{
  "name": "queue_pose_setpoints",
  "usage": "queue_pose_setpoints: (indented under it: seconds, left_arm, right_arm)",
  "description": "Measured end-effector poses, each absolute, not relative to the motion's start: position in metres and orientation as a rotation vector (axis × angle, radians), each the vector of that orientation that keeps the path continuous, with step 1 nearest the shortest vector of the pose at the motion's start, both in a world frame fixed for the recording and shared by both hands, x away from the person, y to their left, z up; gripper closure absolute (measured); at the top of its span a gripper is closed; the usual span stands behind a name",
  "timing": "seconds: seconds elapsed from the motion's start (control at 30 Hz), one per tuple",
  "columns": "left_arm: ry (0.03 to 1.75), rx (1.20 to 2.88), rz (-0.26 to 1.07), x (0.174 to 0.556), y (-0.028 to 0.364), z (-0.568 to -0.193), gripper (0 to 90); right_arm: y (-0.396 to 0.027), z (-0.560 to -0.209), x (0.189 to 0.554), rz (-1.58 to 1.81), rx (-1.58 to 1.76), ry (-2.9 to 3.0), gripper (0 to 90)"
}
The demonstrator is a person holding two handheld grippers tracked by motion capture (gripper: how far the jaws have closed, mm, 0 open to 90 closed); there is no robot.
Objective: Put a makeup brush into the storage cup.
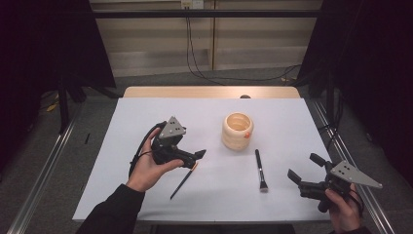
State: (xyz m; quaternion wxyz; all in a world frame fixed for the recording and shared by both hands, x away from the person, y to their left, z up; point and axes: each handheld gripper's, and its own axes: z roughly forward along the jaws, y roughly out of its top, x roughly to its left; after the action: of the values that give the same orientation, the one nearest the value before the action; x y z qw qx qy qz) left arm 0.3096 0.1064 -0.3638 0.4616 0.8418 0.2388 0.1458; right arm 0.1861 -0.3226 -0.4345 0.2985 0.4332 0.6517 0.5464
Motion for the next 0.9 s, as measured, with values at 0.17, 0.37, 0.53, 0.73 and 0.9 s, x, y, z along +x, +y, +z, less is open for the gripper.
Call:
queue_pose_setpoints:
  seconds: [0.17,0.37,0.53,0.73,0.9]
  left_arm:
    - [0.615,2.183,0.332,0.312,0.108,-0.368,4.9]
    - [0.707,2.246,0.236,0.315,0.109,-0.372,5.0]
    - [0.696,2.280,0.165,0.319,0.110,-0.379,4.9]
    - [0.725,2.332,0.122,0.323,0.112,-0.393,4.7]
    - [0.731,2.398,0.040,0.324,0.113,-0.395,5.1]
  right_arm:
    - [-0.323,-0.435,0.186,1.446,1.145,1.739,1.1]
    - [-0.323,-0.434,0.186,1.451,1.149,1.737,1.1]
    - [-0.323,-0.434,0.186,1.449,1.153,1.731,1.1]
    - [-0.322,-0.434,0.185,1.446,1.134,1.726,1.1]
    - [-0.322,-0.434,0.186,1.444,1.138,1.731,1.1]
